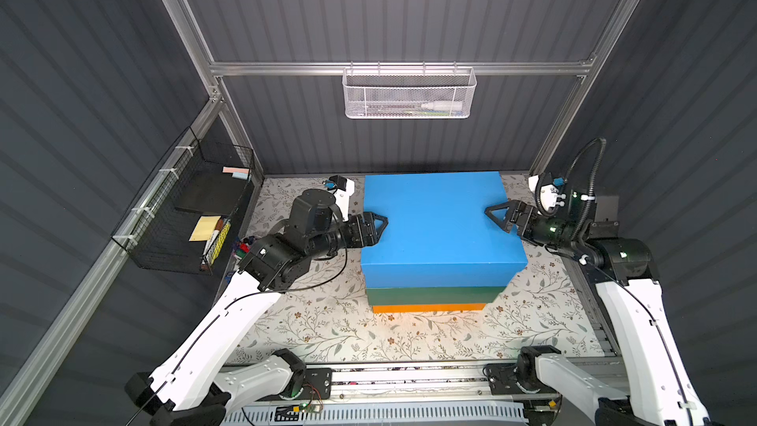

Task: Stack the shoeboxes
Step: Place the shoebox at the shoebox.

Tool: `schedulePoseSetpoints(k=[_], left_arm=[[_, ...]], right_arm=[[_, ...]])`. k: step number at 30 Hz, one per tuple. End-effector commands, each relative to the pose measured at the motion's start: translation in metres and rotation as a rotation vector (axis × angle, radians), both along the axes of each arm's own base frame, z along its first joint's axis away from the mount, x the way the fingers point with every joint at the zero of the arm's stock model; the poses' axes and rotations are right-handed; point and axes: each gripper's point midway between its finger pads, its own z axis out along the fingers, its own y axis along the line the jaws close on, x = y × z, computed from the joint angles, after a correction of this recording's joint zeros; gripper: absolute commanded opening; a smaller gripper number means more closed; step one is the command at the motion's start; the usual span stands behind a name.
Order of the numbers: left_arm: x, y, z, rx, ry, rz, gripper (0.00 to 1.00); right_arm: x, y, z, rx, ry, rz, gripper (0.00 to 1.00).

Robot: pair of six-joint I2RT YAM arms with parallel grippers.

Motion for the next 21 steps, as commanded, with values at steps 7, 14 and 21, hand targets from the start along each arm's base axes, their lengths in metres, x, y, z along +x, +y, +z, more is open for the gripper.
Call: schedulePoseSetpoints(k=[7,14,21], left_arm=[[-0.007,0.007,0.027,-0.010,-0.038,0.014,0.94],[-0.002,0.005,0.027,0.026,-0.054,0.001,0.93],[-0.005,0.012,0.034,0.014,-0.056,0.035,0.94]], right_arm=[[-0.002,-0.002,0.004,-0.041,-0.018,0.004,0.99],[0.004,-0.012,0.009,-0.074,-0.026,-0.012,0.99],[0.013,-0.024,0.011,-0.101,-0.047,-0.035,0.99]])
